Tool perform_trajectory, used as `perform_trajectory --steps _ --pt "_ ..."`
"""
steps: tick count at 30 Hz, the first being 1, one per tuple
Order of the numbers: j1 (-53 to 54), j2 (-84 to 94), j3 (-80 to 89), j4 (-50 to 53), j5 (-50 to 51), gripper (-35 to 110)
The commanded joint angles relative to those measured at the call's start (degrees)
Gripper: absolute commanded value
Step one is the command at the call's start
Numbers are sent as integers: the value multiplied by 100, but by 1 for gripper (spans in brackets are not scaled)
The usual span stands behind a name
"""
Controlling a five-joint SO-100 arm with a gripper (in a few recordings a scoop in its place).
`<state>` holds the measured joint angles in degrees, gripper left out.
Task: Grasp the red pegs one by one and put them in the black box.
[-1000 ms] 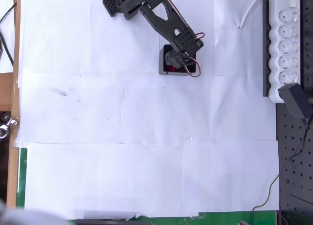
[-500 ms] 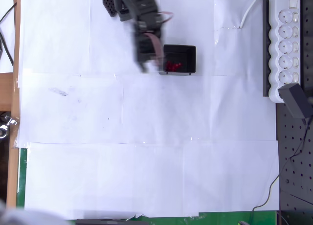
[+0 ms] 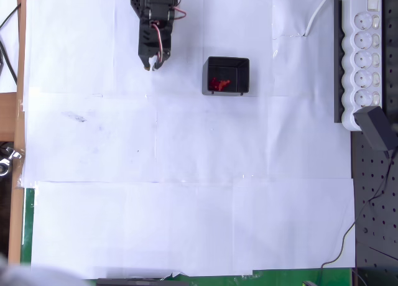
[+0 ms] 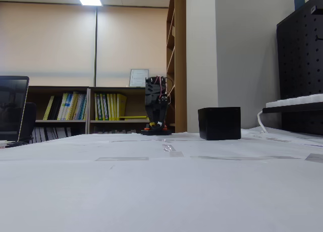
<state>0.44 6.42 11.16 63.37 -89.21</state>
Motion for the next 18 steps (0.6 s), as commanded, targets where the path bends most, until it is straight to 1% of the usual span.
perform_trajectory --steps 1,3,11,14,18 --pt "114 -527 -211 167 -132 0" --pt "123 -633 -343 281 -193 0" --pt "-9 -1310 -571 1301 -369 0" --pt "53 -1424 -932 1169 -448 0" --pt "105 -1564 -967 1310 -439 0"
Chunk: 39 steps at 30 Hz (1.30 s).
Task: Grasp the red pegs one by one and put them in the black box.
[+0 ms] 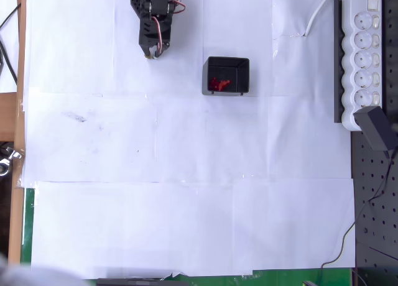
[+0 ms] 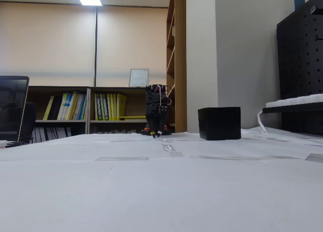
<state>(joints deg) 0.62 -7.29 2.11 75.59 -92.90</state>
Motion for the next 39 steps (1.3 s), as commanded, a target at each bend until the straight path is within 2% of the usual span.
perform_trajectory --steps 1,11,15,39 --pt "62 -220 -62 105 -70 0" --pt "-53 -255 -62 123 -79 0" --pt "9 -264 -62 44 -633 0" --pt "9 -264 -62 53 -545 0"
